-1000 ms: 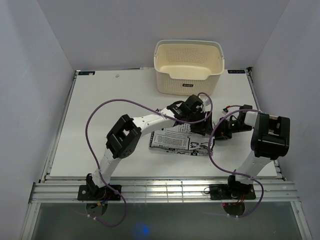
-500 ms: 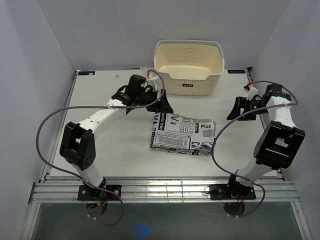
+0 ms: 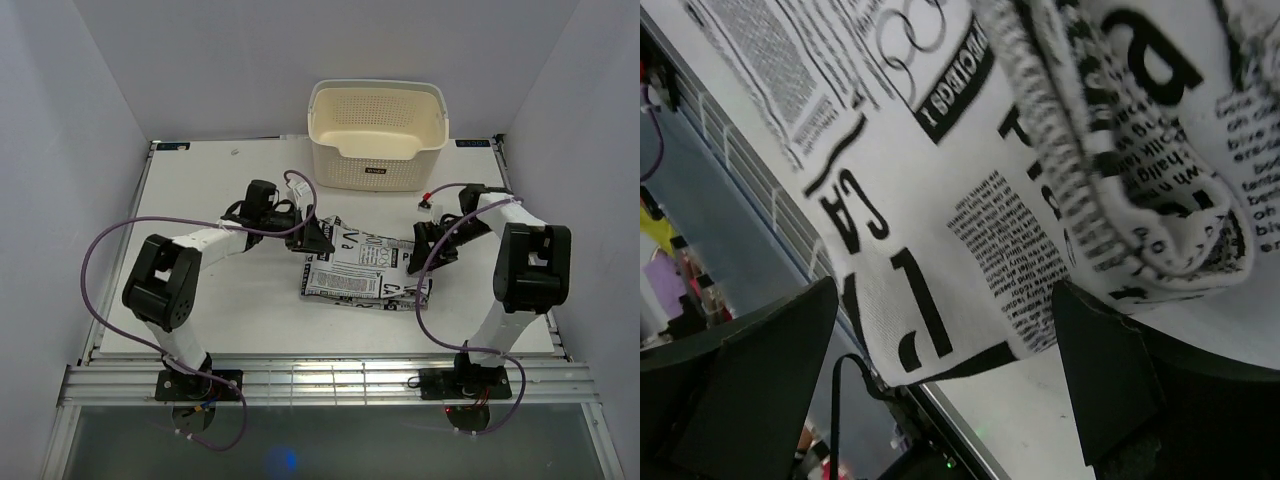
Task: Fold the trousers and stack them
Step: Fold the trousers, then neatly place the folded trousers to the corner
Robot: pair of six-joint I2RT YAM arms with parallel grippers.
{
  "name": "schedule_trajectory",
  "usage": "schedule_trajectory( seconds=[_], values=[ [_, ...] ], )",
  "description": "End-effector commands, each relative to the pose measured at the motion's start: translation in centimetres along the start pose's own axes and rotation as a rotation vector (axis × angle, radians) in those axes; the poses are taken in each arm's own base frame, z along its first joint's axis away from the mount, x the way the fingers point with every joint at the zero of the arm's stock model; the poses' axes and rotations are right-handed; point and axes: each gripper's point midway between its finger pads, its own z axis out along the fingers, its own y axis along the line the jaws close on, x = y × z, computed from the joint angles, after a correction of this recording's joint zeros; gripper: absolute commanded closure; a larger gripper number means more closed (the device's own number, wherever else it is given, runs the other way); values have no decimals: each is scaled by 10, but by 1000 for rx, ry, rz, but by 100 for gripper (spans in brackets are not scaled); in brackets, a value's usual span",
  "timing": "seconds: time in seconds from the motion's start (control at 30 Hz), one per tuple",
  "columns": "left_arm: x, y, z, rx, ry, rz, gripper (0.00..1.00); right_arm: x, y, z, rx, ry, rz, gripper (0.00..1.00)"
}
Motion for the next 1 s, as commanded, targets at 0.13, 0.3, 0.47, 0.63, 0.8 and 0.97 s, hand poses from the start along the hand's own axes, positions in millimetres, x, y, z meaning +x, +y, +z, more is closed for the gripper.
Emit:
schedule_trajectory(
  seconds=[0.13, 0.3, 0.47, 0.63, 0.8, 0.97],
  values=[
    [40, 42, 22, 6, 37, -162, 26, 47, -56, 23, 129, 177, 33, 7],
    [53, 80, 28, -144, 49, -235, 27, 24, -77, 34, 175, 146, 43, 9],
    [23, 73, 8, -280, 12, -68, 26, 0, -43, 6, 205, 63, -80, 17],
    [-5, 12, -13, -254, -58, 128, 28, -10, -3, -29, 222, -10, -172, 26],
    [18, -31, -6, -98, 2, 134, 31, -9, 40, -25, 120, -41, -180, 40],
    [52, -21, 7, -32, 73, 4, 39, 30, 41, 12, -21, 78, -46, 47]
  ],
)
